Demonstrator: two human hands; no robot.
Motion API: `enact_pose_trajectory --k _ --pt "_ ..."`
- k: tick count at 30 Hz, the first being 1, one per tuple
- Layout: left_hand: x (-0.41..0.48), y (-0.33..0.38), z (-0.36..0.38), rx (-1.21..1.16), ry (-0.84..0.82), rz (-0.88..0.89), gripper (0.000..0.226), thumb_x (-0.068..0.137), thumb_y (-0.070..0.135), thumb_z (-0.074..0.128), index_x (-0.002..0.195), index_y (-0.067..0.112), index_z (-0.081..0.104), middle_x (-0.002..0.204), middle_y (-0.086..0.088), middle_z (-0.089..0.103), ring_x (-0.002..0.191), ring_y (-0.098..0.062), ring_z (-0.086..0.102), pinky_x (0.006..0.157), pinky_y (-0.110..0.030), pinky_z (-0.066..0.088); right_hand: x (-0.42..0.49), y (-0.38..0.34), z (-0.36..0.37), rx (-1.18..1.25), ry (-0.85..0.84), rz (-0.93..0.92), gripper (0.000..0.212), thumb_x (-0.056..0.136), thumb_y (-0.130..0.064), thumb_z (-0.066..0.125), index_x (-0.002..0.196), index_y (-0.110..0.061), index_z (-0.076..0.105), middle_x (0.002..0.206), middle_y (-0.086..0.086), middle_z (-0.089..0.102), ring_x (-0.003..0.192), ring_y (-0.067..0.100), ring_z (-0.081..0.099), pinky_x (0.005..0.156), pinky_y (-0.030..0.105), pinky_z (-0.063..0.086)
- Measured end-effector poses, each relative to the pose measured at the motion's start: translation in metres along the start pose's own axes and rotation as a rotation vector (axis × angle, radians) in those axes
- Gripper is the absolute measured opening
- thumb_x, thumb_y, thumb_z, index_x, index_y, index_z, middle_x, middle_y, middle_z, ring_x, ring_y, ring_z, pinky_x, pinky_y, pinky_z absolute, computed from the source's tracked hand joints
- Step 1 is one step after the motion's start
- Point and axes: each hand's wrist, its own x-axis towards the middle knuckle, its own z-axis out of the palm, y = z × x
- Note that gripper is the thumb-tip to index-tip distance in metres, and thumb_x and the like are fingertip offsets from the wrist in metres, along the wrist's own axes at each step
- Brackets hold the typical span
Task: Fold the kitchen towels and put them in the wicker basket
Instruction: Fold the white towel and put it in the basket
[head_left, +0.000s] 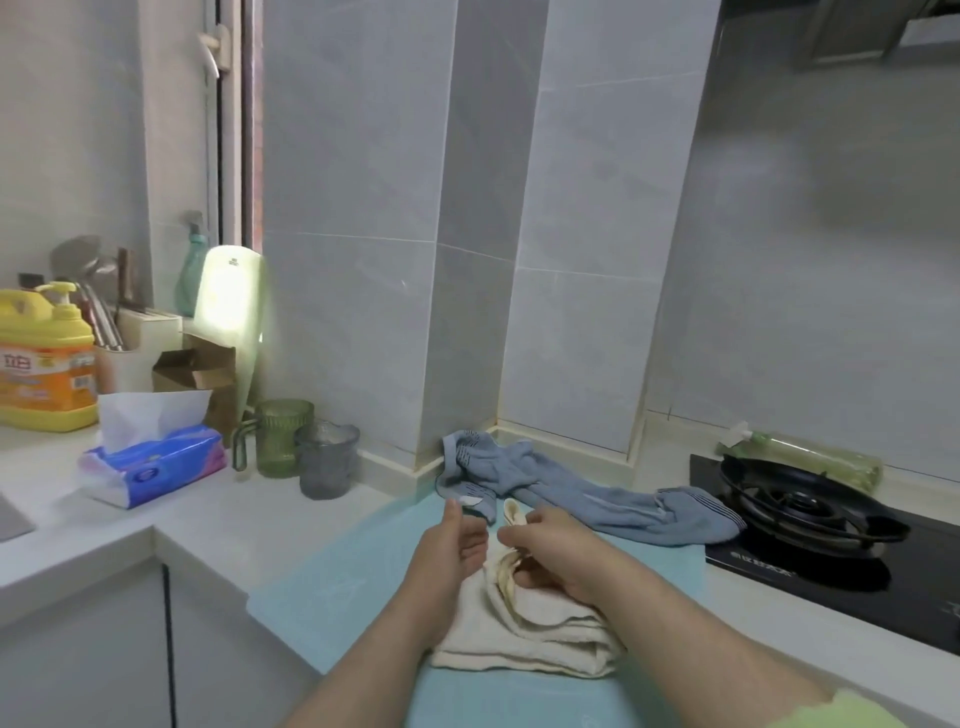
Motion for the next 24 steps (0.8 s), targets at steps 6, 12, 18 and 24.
enact_pose_trajectory --k 6,12,18,24 --pt "-0.002 -0.001 0.0 0.262 -0.04 0.094 0.037 0.103 0.032 0.038 0.077 0.025 0.064 0.079 0.005 0.069 0.072 -0.008 0.064 0.063 -0.022 0.046 -0.034 0.002 -0.023 0.037 -0.038 -0.142 0.014 0.091 -0.014 0.061 0.105 -0.014 0.063 0.106 0.02 0.068 0.078 0.023 0.07 0.077 0.036 0.06" --pt "-0.004 -0.005 0.002 0.53 -0.104 0.116 0.062 0.069 0.032 0.067 0.13 0.023 0.06 0.115 0.011 0.067 0.101 -0.006 0.064 0.093 -0.029 0.052 -0.076 0.061 -0.054 -0.637 0.191 -0.445 0.021 0.071 -0.052 0.064 0.091 -0.05 0.058 0.106 -0.023 0.057 0.098 -0.01 0.051 0.085 0.014 0.038" --pt "-0.007 0.015 0.021 0.726 -0.064 0.054 0.075 0.073 0.006 0.07 0.142 0.023 0.046 0.133 -0.003 0.056 0.105 -0.019 0.058 0.074 -0.021 0.048 -0.075 0.083 -0.05 -0.734 0.21 -0.517 0.048 0.085 -0.039 0.062 0.131 -0.035 0.052 0.121 -0.024 0.038 0.119 0.0 0.032 0.104 0.014 0.026" --pt "-0.008 0.032 0.008 0.405 0.072 -0.053 0.043 0.051 0.01 0.065 0.094 0.013 0.066 0.095 -0.013 0.071 0.075 -0.028 0.066 0.069 -0.035 0.056 -0.07 0.088 -0.045 -0.731 0.246 -0.545 0.038 0.081 -0.014 0.053 0.113 -0.034 0.045 0.116 -0.02 0.035 0.112 0.003 0.032 0.091 0.011 0.027"
